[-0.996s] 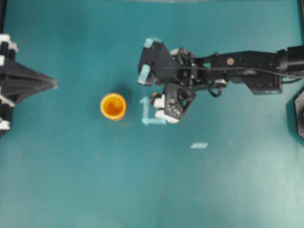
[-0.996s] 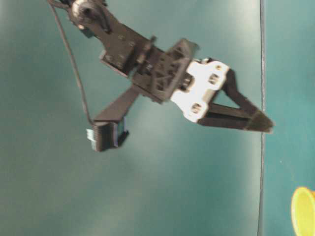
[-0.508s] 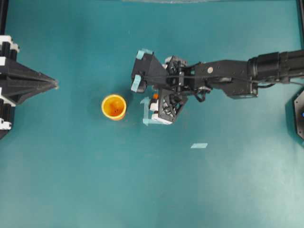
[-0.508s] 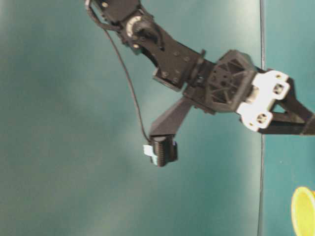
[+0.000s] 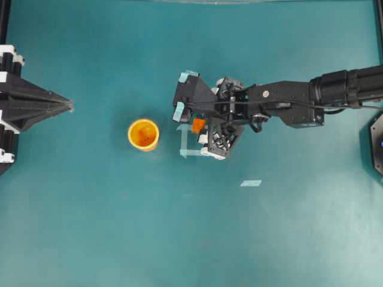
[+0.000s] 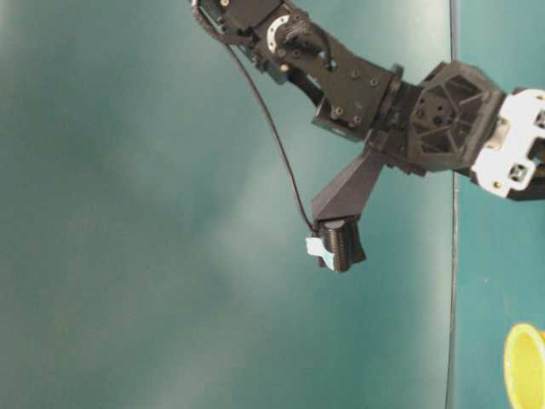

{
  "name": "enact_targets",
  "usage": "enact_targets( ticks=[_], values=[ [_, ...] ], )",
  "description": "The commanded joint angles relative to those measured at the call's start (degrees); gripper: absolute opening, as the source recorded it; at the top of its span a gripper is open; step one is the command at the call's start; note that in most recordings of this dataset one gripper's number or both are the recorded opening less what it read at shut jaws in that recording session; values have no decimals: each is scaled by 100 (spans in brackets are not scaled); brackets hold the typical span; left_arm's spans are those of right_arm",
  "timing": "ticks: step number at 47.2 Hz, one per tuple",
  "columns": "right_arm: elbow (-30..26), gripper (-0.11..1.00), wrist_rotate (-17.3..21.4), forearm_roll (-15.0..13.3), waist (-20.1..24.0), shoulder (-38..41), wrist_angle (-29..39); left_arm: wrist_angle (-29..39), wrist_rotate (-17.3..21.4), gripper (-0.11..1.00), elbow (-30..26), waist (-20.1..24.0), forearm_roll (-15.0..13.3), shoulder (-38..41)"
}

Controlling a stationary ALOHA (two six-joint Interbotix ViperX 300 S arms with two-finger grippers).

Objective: Lift the orange block with right arm.
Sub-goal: 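Lower the right gripper around the cube and close its fingers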

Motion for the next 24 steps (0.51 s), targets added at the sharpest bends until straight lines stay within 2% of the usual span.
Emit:
enact_targets(
  ticks=[1,24],
  values=[
    [-53,65,9,9,9,-105,-88,-26,9,0,-167,0,18,44],
    [-70,64,9,9,9,-105,-290,-26,9,0,-167,0,18,44]
  ],
)
